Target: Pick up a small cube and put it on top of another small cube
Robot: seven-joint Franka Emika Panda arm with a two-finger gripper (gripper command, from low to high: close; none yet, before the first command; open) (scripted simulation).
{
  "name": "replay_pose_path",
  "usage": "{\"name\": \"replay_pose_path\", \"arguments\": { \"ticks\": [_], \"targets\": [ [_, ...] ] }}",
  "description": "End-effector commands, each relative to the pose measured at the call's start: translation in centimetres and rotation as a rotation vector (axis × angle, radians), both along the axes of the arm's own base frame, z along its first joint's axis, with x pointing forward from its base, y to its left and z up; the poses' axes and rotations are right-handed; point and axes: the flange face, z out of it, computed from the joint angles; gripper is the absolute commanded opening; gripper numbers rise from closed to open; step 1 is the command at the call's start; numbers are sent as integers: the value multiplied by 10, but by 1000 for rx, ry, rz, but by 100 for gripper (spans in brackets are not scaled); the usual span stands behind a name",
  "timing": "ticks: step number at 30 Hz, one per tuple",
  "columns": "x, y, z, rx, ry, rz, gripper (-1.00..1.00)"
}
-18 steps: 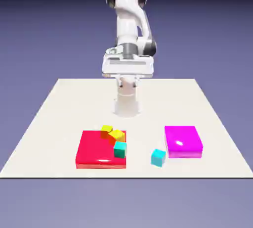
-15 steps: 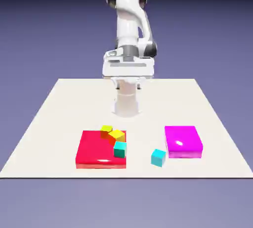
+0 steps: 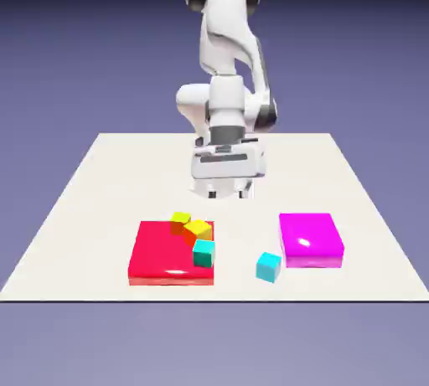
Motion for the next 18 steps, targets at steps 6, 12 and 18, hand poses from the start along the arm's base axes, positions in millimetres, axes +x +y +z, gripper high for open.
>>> {"name": "replay_pose_path", "arguments": {
  "ticks": [6,12,18],
  "targets": [
    [5,12,-42,162,103,-249,0],
    [5,26,-80,320,213,-511,0],
    [3,44,-114,472,333,-783,0]
  ]
}}
